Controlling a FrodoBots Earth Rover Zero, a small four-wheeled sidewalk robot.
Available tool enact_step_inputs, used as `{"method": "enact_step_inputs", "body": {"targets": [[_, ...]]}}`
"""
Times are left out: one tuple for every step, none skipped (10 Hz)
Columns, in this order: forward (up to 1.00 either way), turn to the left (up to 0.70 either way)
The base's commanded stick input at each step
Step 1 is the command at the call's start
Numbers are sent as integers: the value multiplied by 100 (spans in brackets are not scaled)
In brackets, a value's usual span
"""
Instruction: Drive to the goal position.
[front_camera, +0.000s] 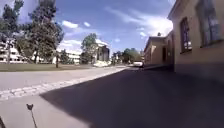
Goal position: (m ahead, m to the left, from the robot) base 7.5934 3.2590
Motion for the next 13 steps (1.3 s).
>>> {"method": "enact_step_inputs", "body": {"targets": [[100, 0], [100, 0], [100, 0], [100, 0], [100, 0], [100, 0], [100, 0], [100, 0], [100, 0], [100, 0], [100, 0], [100, 0], [100, 0]]}}
